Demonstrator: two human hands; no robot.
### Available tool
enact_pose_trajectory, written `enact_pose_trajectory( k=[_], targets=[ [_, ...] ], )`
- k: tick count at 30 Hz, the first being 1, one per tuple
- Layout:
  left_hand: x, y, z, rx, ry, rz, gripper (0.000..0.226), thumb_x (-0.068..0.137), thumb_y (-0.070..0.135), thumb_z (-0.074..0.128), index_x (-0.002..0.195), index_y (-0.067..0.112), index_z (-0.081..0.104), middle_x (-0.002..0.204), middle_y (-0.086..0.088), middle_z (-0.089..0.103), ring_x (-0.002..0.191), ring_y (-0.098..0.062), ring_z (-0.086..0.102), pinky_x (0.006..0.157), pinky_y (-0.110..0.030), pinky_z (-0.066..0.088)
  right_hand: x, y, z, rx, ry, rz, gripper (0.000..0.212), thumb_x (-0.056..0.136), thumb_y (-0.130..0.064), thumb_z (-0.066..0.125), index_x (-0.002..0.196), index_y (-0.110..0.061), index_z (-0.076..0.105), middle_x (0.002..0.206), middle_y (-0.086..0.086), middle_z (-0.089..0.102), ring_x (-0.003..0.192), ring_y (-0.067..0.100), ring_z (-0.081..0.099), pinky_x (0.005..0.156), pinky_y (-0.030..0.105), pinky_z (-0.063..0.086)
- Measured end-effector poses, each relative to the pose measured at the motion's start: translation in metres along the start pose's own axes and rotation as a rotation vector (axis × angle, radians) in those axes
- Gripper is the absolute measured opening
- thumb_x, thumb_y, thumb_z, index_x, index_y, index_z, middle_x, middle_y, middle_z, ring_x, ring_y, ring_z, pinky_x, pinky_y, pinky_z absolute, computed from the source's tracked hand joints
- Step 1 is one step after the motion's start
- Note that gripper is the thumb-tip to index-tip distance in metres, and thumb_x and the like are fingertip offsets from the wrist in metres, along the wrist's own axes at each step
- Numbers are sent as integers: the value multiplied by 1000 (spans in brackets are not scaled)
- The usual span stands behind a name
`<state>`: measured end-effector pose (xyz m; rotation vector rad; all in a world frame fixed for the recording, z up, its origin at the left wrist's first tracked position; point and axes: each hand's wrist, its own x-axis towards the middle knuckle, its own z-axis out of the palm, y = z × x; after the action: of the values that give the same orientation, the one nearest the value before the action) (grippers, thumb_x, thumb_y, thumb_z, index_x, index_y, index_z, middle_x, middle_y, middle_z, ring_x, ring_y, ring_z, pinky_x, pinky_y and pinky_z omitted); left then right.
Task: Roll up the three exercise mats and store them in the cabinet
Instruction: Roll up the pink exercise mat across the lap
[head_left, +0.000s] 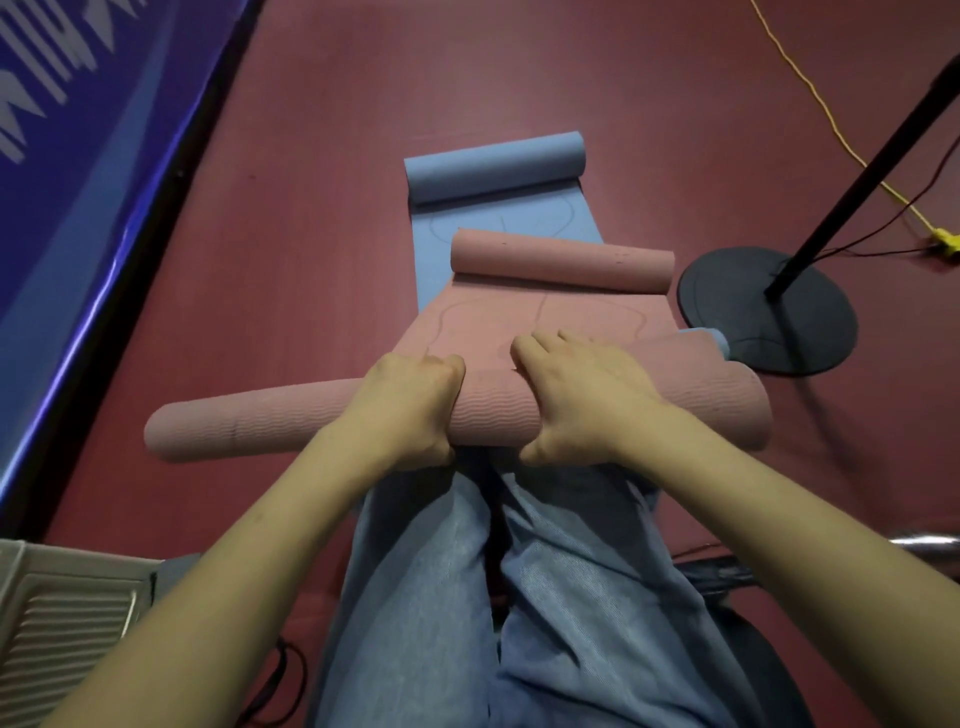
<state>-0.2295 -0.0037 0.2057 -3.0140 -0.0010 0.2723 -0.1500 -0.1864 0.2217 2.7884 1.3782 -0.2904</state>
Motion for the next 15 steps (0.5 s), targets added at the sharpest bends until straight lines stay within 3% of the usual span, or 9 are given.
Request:
enact_pose_trajectory(
  k=[4,7,10,12,15],
  targets=[
    [-10,4,3,0,72,38,53,64,49,74,104,21,52,104,2,67,91,-27,66,71,-35,40,-19,-2,3,-24,64,23,72,60,-57,78,112,-25,41,115,-2,58,98,28,59,74,34,29],
    [-27,-10,13,-212,107,93,79,58,61,76,126,24,59,120,6,69,110,-20,64,86,-34,45,-33,3,3,-64,71,19,72,57,-54,78,113,-26,42,109,-1,58,97,29,60,74,36,33],
    [-55,-50,26,-260,70,-2,112,52,69,82,146,19,48,141,0,60,127,-21,57,103,-39,45,-40,17,-1,-51,40,19,72,54,-57,74,111,-27,42,107,-3,61,95,30,61,74,37,39],
    [-72,-78,34,-195,18,-104,119,45,68,89,145,19,47,137,-1,64,122,-25,62,98,-44,48,-44,24,-5,-46,26,16,73,54,-59,72,113,-28,42,109,-5,63,95,29,61,69,35,33],
    [-84,-100,44,-127,-16,-166,97,45,57,94,127,23,57,112,2,74,100,-25,71,85,-42,51,-46,24,-6,-46,9,-22,73,56,-59,72,114,-29,41,111,-7,63,96,28,62,69,34,33]
  ],
)
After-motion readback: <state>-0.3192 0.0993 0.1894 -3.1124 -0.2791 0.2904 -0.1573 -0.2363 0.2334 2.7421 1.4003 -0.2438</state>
